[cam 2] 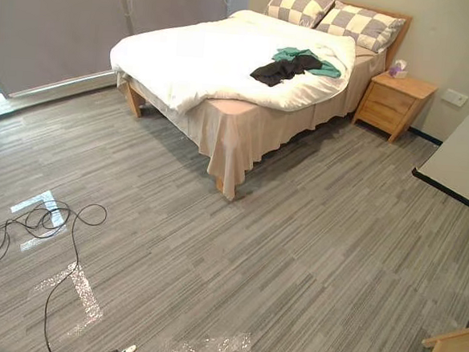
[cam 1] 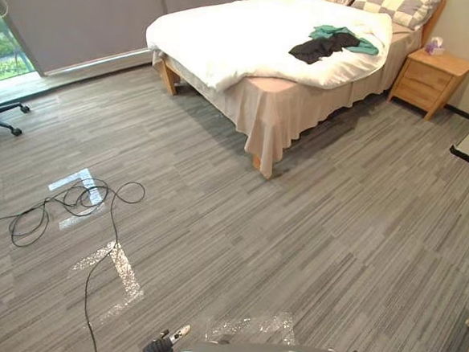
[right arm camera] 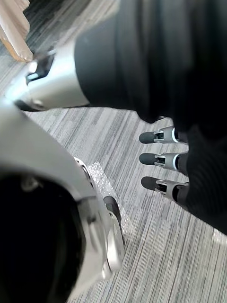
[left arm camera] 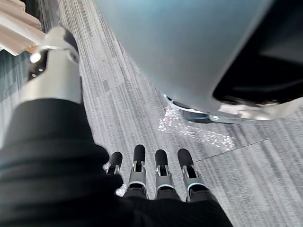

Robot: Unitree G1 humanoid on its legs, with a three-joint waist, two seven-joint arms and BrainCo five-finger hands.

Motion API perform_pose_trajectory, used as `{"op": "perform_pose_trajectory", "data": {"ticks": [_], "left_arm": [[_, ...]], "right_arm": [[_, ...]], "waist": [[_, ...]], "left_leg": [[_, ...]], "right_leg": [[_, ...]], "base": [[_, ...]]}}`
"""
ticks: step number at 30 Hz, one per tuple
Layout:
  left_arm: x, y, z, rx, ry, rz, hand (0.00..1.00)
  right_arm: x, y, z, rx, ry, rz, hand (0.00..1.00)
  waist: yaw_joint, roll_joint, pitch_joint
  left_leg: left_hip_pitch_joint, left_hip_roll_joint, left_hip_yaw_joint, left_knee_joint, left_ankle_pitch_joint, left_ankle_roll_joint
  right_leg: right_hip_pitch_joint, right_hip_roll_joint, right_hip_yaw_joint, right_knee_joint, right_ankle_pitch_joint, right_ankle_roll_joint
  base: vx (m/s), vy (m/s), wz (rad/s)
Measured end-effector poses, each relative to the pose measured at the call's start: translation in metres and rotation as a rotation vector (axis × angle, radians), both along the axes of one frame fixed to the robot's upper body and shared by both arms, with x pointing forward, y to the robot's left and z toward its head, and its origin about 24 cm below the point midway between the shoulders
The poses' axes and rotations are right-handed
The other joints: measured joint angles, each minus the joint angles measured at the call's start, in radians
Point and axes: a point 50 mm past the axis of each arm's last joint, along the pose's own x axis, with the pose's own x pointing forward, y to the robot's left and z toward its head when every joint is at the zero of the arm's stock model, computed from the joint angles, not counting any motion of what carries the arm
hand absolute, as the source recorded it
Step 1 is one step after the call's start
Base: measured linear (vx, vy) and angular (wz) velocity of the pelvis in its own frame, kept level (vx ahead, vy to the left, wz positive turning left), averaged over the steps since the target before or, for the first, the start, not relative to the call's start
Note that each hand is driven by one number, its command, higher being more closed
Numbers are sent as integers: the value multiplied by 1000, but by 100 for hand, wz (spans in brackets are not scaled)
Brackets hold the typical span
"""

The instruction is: Tidy the bed and pick cloth on bed and put in laundry

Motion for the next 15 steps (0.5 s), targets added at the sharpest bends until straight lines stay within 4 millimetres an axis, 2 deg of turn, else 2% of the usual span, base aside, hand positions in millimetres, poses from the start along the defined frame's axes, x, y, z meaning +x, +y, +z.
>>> {"op": "perform_pose_trajectory", "data": {"ticks": [13, 15], "left_arm": [[1, 0, 0, 8, 25, -10, 0], [0, 0, -1, 20, 62, -72, 0]], "right_arm": [[6, -1, 1, -11, -4, 39, 0], [7, 0, 1, -11, -7, 45, 0]], "waist": [[0, -3, 18], [0, -6, 20]], "left_leg": [[18, 1, 0, -1, -5, -9], [18, 1, 0, -2, -5, -9]], "right_leg": [[29, 2, -16, -15, -2, 3], [28, 1, -16, -17, -2, 2]], "base": [[20, -7, 2], [0, 0, 0]]}}
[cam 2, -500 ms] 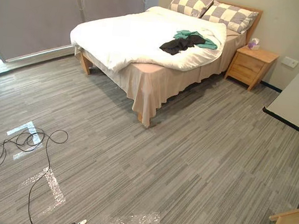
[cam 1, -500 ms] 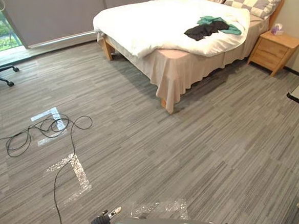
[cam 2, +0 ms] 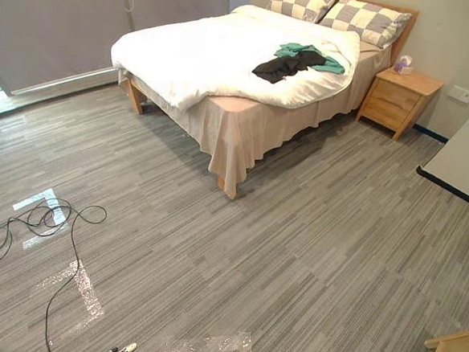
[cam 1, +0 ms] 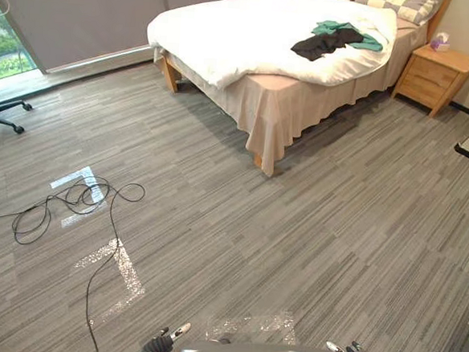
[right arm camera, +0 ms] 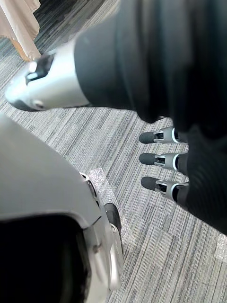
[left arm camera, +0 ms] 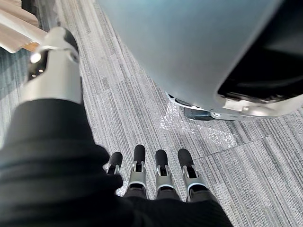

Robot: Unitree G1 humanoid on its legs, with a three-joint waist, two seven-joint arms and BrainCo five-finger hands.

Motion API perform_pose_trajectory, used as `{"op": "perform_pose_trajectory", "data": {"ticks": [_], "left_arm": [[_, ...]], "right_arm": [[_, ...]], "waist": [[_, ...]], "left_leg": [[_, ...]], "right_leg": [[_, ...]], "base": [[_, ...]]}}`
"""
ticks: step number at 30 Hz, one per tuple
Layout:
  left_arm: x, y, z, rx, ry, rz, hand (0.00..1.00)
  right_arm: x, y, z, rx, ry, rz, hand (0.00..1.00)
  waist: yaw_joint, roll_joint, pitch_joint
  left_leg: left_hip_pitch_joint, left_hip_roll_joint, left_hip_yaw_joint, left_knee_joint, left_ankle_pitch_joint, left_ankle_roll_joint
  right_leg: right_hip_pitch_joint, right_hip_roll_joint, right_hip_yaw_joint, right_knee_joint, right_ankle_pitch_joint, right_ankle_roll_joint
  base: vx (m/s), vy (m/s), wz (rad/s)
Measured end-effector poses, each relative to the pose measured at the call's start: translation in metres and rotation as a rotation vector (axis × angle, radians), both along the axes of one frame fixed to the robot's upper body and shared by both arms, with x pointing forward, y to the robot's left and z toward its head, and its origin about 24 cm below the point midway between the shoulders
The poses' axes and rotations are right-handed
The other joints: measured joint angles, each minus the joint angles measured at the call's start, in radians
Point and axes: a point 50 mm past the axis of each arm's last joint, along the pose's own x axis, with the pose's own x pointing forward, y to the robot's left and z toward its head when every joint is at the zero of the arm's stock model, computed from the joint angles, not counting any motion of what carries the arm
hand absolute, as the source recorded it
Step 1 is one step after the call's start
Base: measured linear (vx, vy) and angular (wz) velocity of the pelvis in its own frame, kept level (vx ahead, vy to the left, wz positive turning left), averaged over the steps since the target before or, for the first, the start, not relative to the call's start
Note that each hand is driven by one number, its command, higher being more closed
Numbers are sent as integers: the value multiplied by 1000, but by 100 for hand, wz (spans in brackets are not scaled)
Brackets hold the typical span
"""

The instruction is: Tidy the bed and pick cloth on bed and put in laundry

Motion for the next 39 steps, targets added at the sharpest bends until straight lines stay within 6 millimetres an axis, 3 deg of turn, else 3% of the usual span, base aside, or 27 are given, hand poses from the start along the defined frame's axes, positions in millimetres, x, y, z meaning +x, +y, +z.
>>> {"op": "perform_pose_trajectory", "data": {"ticks": [26, 28, 29, 30, 31, 32, 33, 34, 35, 39], "left_arm": [[3, 4, 0, 19, 39, -92, 0], [3, 4, 0, 22, 40, -100, 0], [3, 5, 0, 25, 42, -107, 0], [3, 5, 0, 31, 50, -135, 0], [3, 4, 0, 36, 53, -150, 0], [3, 3, 0, 37, 58, -159, 0], [4, 3, 0, 36, 61, -162, 0], [5, 3, 0, 38, 59, -161, 0], [4, 5, 0, 43, 66, -164, 0], [9, 9, 1, 63, 75, -191, 0]], "right_arm": [[4, 3, -1, 12, 15, 22, 0], [3, 3, -1, 20, 14, -12, 0], [3, 4, -1, 22, 12, -23, 0], [1, 4, -1, 30, 15, -49, 0], [-1, 4, -1, 34, 14, -69, 0], [5, 2, 0, 42, -9, -100, 0], [10, 0, 1, 46, -27, -123, 0], [10, 0, 1, 48, -31, -134, 0], [9, 2, 1, 58, -31, -149, 0], [6, 6, 0, 79, -29, -175, 0]], "waist": [[-1, -17, 11], [-3, -18, 12], [-6, -21, 12], [-14, -25, 12], [-22, -23, 14], [-25, -16, 22], [-31, -2, 30], [-32, 5, 37], [-32, -13, 44], [-43, -16, 49]], "left_leg": [[-2, -1, 11, -1, -2, 1], [-2, -7, 15, 0, -18, 3], [-1, -23, 27, 0, -30, 17], [1, -28, 59, 2, -45, 24], [0, -25, 74, 1, -46, 24], [0, -27, 86, 1, -51, 35], [14, -15, 100, 3, -52, 53], [26, -10, 106, 4, -54, 52], [49, 3, 112, 2, -74, 45], [71, 58, 137, 38, -117, 7]], "right_leg": [[-2, 0, 5, -4, 0, 0], [-27, -11, 4, 47, -41, 10], [-64, -36, -1, 127, -87, 39], [-101, -69, -9, 222, -127, 92], [-137, -83, -6, 300, -135, 106], [-234, -109, -2, 486, -120, 117], [-302, -130, -2, 627, -90, 88], [-317, -131, -7, 662, -105, 73], [-332, -123, -10, 672, -135, 75], [-378, -64, -66, 477, -128, 50]], "base": [[0, 0, 0], [11, 52, 1], [50, 94, 19], [60, 90, 24], [35, 111, 15], [-1, 143, -8], [-17, 152, -18], [-1, 116, -24], [0, 51, -21], [-28, -22, -24]]}}
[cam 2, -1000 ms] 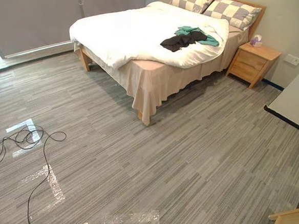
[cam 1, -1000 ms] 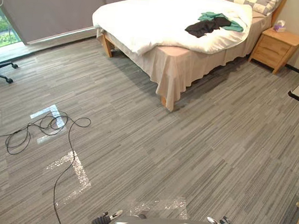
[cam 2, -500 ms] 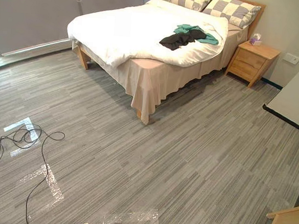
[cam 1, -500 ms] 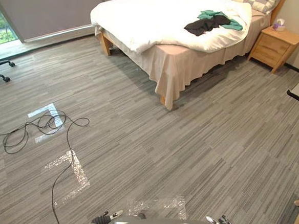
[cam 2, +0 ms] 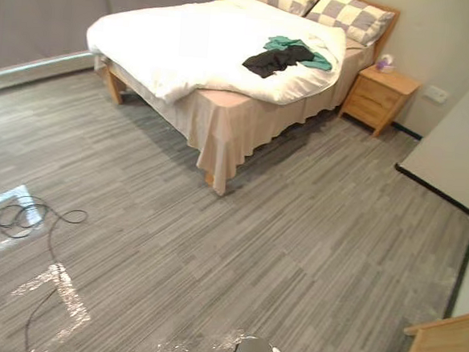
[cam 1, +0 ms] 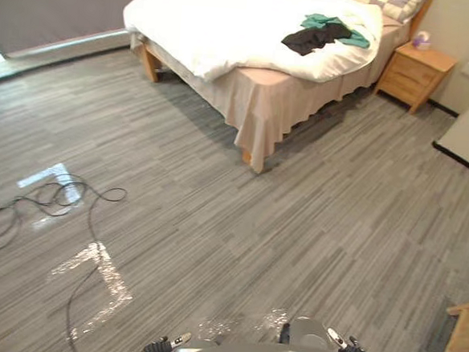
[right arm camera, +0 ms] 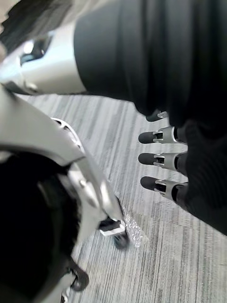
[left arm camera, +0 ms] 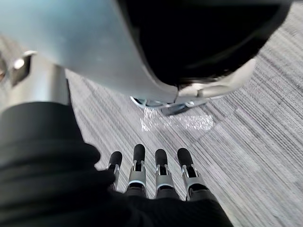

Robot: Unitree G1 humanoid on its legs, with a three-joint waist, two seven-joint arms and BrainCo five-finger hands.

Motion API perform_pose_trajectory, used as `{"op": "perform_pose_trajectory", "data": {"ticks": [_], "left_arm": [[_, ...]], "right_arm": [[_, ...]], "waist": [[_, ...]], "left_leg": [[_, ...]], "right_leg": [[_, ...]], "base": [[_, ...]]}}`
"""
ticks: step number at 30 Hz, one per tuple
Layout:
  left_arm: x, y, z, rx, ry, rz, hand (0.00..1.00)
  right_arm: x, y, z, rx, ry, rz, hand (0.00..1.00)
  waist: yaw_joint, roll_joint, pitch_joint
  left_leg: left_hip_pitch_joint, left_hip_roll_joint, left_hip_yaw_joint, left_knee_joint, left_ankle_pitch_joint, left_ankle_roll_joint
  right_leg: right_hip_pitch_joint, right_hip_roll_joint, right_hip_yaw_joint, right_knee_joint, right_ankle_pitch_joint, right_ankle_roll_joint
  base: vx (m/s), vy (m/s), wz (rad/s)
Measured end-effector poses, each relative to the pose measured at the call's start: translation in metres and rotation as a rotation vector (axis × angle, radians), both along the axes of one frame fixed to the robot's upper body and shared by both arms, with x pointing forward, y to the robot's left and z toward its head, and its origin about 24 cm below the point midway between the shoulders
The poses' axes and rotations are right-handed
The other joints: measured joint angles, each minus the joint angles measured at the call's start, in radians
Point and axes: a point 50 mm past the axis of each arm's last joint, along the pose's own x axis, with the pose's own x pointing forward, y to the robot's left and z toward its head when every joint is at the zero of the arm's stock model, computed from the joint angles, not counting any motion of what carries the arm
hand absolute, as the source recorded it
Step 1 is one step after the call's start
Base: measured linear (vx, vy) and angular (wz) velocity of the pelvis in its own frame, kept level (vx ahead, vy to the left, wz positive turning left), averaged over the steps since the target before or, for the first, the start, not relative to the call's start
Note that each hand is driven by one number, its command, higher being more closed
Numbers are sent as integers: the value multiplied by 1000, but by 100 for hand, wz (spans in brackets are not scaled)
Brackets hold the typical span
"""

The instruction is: Tidy the bed and pick cloth on bed and put in laundry

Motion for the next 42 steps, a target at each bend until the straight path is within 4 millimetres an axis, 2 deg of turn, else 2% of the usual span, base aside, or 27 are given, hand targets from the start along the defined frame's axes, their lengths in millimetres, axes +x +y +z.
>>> {"op": "perform_pose_trajectory", "data": {"ticks": [4, 6, 7, 8, 9, 10, 13, 14, 16, 17, 20, 22, 23, 25, 26, 27, 28, 29, 30, 32, 33, 34, 35, 36, 38, 40, 42], "left_arm": [[1, 0, 0, 22, 6, -25, 0], [-1, 1, 0, 26, 1, 1, 0], [-2, -1, -1, 24, 0, 6, 0], [-6, -11, -3, -1, -1, 32, 0], [-7, -13, -3, 0, -4, 29, 0], [-5, -14, -3, -1, -13, 26, 0], [4, -18, -2, 9, -78, 82, 0], [8, -16, 0, 26, -114, 105, 0], [12, -12, 4, 51, -165, 112, 0], [16, -10, 5, 60, -187, 119, 0], [29, -10, 11, 70, -277, 132, 0], [33, -5, 13, 90, -313, 142, 0], [33, -5, 13, 92, -315, 142, 0], [27, -11, 10, 93, -291, 142, 0], [26, -14, 9, 87, -285, 144, 0], [22, -15, 8, 85, -268, 144, 0], [23, -2, 9, 122, -254, 134, 0], [25, 1, 10, 130, -252, 126, 0], [28, 4, 11, 140, -258, 124, 0], [26, 5, 10, 138, -246, 164, 0], [25, 4, 10, 143, -234, 161, 0], [25, 4, 10, 143, -232, 156, 0], [26, 5, 10, 142, -232, 144, 0], [24, 3, 9, 138, -228, 137, 0], [23, -2, 8, 117, -226, 154, 0], [24, -3, 7, 101, -221, 182, 0], [25, -3, 6, 94, -218, 203, 0]], "right_arm": [[-7, 1, -1, 15, 19, -21, 0], [-16, 3, -2, 22, 35, -47, 0], [-20, 2, -2, 21, 44, -56, 0], [-24, -4, 0, 11, 41, -80, 0], [-19, -7, 1, -6, 27, -77, 0], [-20, -9, 2, -11, 28, -74, 0], [-14, -17, 3, -42, 25, -27, 0], [-12, -19, 4, -54, 27, 2, 0], [-8, -19, 5, -67, 18, 33, 0], [-5, -19, 5, -70, 8, 40, 0], [19, -19, 9, -86, -69, 72, 0], [39, -11, 12, -75, -142, 83, 0], [39, -10, 12, -74, -150, 85, 0], [34, -11, 13, -83, -166, 93, 0], [29, -15, 13, -95, -158, 91, 0], [20, -17, 12, -109, -138, 95, 0], [17, -5, 8, -82, -120, 107, 0], [13, -1, 7, -81, -113, 119, 0], [6, 1, 5, -94, -90, 127, 0], [3, -2, 4, -121, -55, 127, 0], [3, -2, 2, -131, -36, 112, 0], [2, -3, 2, -140, -28, 106, 0], [4, -3, 3, -152, -30, 110, 0], [4, -5, 3, -166, -33, 108, 0], [5, -8, 5, -180, -43, 113, 0], [6, -9, 5, -182, -45, 115, 0], [7, -8, 5, -180, -49, 114, 0]], "waist": [[-15, 5, 15], [-19, 1, 18], [-24, 6, 18], [-41, 42, 9], [-47, 60, 2], [-51, 60, 2], [-46, 103, 23], [-42, 104, 33], [-34, 89, 43], [-31, 81, 48], [20, 70, 55], [44, 34, 73], [46, 30, 71], [41, 62, 55], [41, 78, 47], [50, 92, 31], [41, 31, 5], [37, 16, -11], [44, -6, -27], [51, -17, -36], [53, -15, -37], [53, -13, -39], [53, -19, -42], [49, -12, -48], [39, 7, -57], [40, 19, -51], [40, 15, -50]], "left_leg": [[53, 21, 72, 36, -72, -68], [99, 14, 96, 52, -121, -110], [114, 19, 102, 62, -143, -124], [118, 60, 116, 109, -176, -158], [80, 96, 128, 229, -179, -168], [49, 120, 127, 317, -178, -172], [-203, 273, -20, 977, -110, -188], [-273, 291, -80, 1174, -114, -185], [-376, 273, -151, 1325, -124, -168], [-426, 254, -177, 1329, -130, -157], [-562, 176, -199, 1155, -173, -86], [-589, 75, -178, 815, -168, -56], [-586, 57, -163, 696, -137, -54], [-563, 34, -49, 293, 80, -21], [-559, 39, -17, 247, 120, 0], [-555, 44, 8, 253, 244, 111], [-552, -2, 70, 272, 176, 123], [-544, -14, 104, 271, 164, 132], [-536, -59, 97, 275, 129, 156], [-512, -102, 82, 326, 56, 173], [-473, -124, 42, 349, 3, 175], [-447, -140, 12, 345, -14, 172], [-381, -173, -32, 319, -32, 168], [-309, -198, -92, 276, -36, 166], [-219, -210, -188, 214, -35, 165], [-144, -207, -291, 174, -34, 163], [-93, -190, -434, 154, -47, 140]], "right_leg": [[-73, 41, -51, -131, 136, -86], [-80, 26, -66, -119, 152, -109], [-82, 23, -75, -92, 167, -155], [-101, 50, -88, -35, 95, -180], [-102, 70, -80, -19, 57, -199], [-97, 80, -73, -21, 45, -203], [-3, 187, 10, -95, 15, -241], [70, 219, 47, -141, 13, -246], [184, 243, 98, -216, 14, -246], [225, 247, 125, -243, 14, -246], [309, 242, 228, -291, 11, -234], [379, 183, 262, -290, -21, -175], [387, 170, 264, -291, -30, -158], [466, 167, 272, -334, -61, -106], [490, 176, 275, -349, -69, -93], [537, 175, 278, -371, -87, -76], [553, 119, 238, -369, -84, -67], [549, 97, 215, -357, -77, -59], [537, 53, 186, -305, -68, -50], [481, 7, 156, -111, -32, 12], [416, -18, 139, 117, 67, 42], [372, -31, 142, 238, 149, 52], [276, -71, 134, 466, 169, 53], [204, -113, 89, 595, 123, 47], [117, -139, 41, 627, 53, 30], [54, -138, 32, 530, -1, 40], [6, -105, 45, 278, -32, 27]], "base": [[24, -146, -37], [138, -201, -28], [324, -260, -25], [453, -288, -33], [486, -295, -41], [572, -314, -54], [550, -270, -79], [414, -199, -97], [165, -192, -78], [27, -170, -86], [-50, -63, -115], [183, 57, -102], [-16, 112, -77], [-103, 212, -56], [219, 297, -47], [433, 270, -11], [512, 252, 12], [538, 262, 51], [527, 295, 50], [370, 289, 52], [104, 225, 65], [164, 278, 98], [182, 253, 122], [179, 247, 131], [0, 220, 152], [-102, 174, 154], [-190, 87, 186]]}}
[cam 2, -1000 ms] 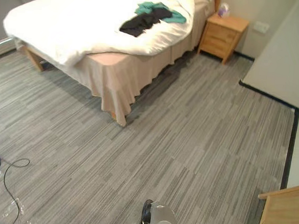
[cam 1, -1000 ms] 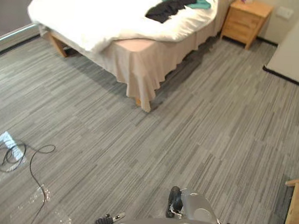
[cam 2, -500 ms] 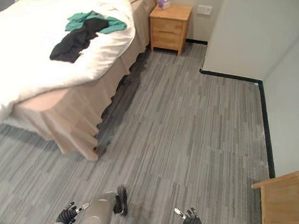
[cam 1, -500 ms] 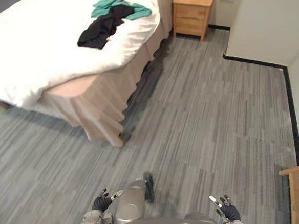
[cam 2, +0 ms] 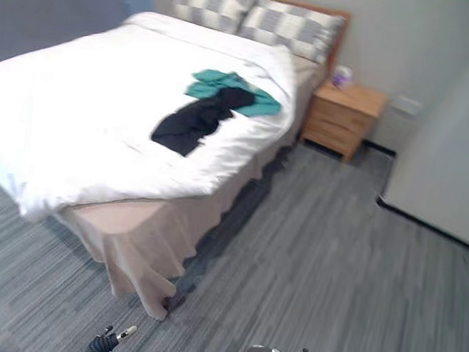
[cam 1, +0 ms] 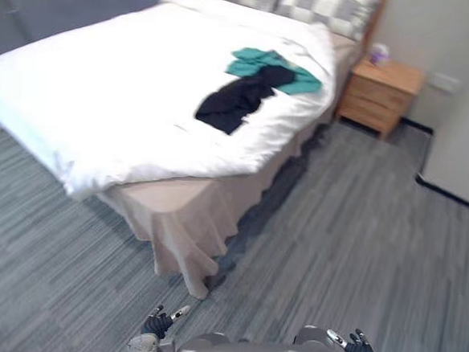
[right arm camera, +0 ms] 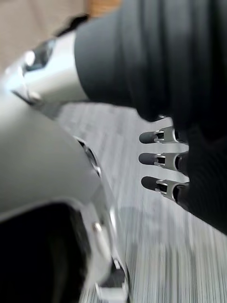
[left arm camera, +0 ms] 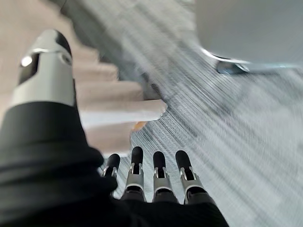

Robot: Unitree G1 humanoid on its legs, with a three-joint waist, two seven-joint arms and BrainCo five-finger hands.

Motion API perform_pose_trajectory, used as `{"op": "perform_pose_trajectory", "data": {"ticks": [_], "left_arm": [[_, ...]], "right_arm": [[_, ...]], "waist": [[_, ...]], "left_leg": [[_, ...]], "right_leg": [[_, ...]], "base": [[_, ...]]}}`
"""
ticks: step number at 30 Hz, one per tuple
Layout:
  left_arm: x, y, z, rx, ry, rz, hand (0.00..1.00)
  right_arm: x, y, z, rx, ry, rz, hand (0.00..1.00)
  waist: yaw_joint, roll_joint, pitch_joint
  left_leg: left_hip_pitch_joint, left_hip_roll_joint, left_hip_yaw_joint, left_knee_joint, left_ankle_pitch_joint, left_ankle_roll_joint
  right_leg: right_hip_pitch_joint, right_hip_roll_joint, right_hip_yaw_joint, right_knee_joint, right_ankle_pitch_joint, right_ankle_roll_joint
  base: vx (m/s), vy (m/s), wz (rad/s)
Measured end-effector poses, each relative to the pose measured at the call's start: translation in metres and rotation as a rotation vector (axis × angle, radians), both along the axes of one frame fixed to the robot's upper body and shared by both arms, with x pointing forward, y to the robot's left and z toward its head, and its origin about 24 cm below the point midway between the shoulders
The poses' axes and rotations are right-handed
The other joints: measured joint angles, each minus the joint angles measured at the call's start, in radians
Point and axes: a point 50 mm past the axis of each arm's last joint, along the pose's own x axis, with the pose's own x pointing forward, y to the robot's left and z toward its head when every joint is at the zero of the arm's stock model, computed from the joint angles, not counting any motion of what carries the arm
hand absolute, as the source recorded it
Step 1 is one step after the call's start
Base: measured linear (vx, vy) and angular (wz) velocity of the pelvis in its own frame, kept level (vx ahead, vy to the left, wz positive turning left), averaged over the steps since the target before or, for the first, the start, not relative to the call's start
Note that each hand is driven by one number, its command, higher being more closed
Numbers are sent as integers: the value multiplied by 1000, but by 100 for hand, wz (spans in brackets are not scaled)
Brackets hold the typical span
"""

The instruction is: Tidy the bed and pick cloth on bed and put in laundry

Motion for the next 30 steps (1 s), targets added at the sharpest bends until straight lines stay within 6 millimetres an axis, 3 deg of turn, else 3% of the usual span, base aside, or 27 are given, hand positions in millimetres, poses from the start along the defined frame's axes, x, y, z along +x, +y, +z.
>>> {"op": "perform_pose_trajectory", "data": {"ticks": [2, 4, 5, 6, 7, 9, 10, 13, 16, 17, 19, 20, 22, 25, 28, 30], "left_arm": [[5, -1, 1, -1, -15, -1, 0], [6, 1, 2, -1, -33, 37, 0], [6, 2, 2, 0, -43, 61, 0], [4, 5, 2, -3, -53, 123, 0], [-4, -1, 0, -25, -59, 181, 0], [-8, -7, -1, -58, -80, 246, 0], [-9, -11, -2, -88, -92, 307, 0], [-7, -14, -1, -172, -149, 441, 0], [-3, -11, 1, -203, -192, 502, 0], [-4, -9, 1, -211, -195, 531, 0], [-8, -15, -1, -226, -173, 543, 0], [-18, -16, -3, -212, -137, 562, 0], [-23, -12, -3, -184, -117, 579, 0], [-40, 3, -4, -90, -46, 701, 0], [-39, 14, -2, -8, -32, 896, 0], [-21, 46, 16, 103, -149, 1021, 0]], "right_arm": [[0, 0, 0, 0, -2, -1, 0], [1, 3, 0, 5, -12, -6, 0], [1, 6, 0, 13, -13, -8, 0], [3, 7, 0, 18, -21, -18, 0], [5, 1, 2, 1, -36, -20, 0], [10, -2, 5, -12, -52, 9, 0], [12, -3, 5, -15, -57, 18, 0], [15, 2, 4, -2, -50, 50, 0], [10, 6, 2, 16, -19, 46, 0], [7, 8, 0, 27, 5, 48, 0], [4, 2, 0, 17, 23, 47, 0], [5, 0, 0, 20, 37, 55, 0], [4, 0, -1, 28, 40, 40, 0], [-4, 9, -5, 80, 56, -29, 0], [-11, 6, -6, 93, 65, -67, 0], [-17, 2, -5, 92, 74, -79, 0]], "waist": [[1, 0, 2], [1, -11, 8], [4, -25, 12], [10, -25, 25], [16, -11, 19], [-1, 11, 10], [5, 19, 3], [7, 7, 4], [3, -9, 8], [8, -26, 18], [5, -4, 10], [22, 4, 3], [26, -6, 0], [25, -33, -15], [16, -22, -13], [9, -1, -20]], "left_leg": [[6, 13, -96, 0, -10, -16], [2, 22, -214, 24, -48, -38], [-7, 19, -203, 55, -78, -47], [-23, 61, -104, 131, -157, -68], [-27, 111, -4, 149, -167, -111], [-18, 145, 42, 138, -168, -132], [-9, 155, 42, 115, -149, -159], [-16, 167, 73, 115, -95, -189], [-49, 179, 148, 206, -94, -203], [-58, 192, 224, 234, -124, -207], [-58, 216, 286, 128, -64, -199], [-31, 191, 287, 80, -50, -182], [-31, 180, 285, 56, -43, -174], [-28, 160, 283, -13, 5, -175], [-7, 157, 289, -78, 49, -173], [12, 164, 297, -122, 71, -177]], "right_leg": [[-29, 41, 55, -165, 4, -6], [-49, 81, 171, -389, 65, -16], [-40, 81, 200, -451, 97, -15], [-5, 86, 189, -462, 192, -28], [5, 89, 140, -432, 161, -44], [23, 87, 80, -397, 114, -58], [30, 87, 60, -379, 99, -68], [82, 75, 5, -415, 98, -71], [173, 59, -72, -490, 100, -74], [217, 45, -92, -515, 100, -74], [241, 49, -106, -511, 103, -64], [245, 45, -69, -532, 105, -55], [245, 44, -50, -556, 110, -46], [248, 44, -34, -613, 134, -25], [246, 51, -34, -635, 155, -28], [243, 64, -33, -649, 158, -31]], "base": [[-89, -58, 179], [186, -221, 171], [156, -244, 127], [182, -198, 104], [259, -170, 99], [261, -47, 90], [218, -43, 79], [131, 1, 67], [70, 90, 82], [-54, 136, 85], [-102, 185, 64], [-38, 205, 23], [-7, 129, 8], [-6, 16, 1], [-68, -18, -2], [-112, -38, -5]]}}
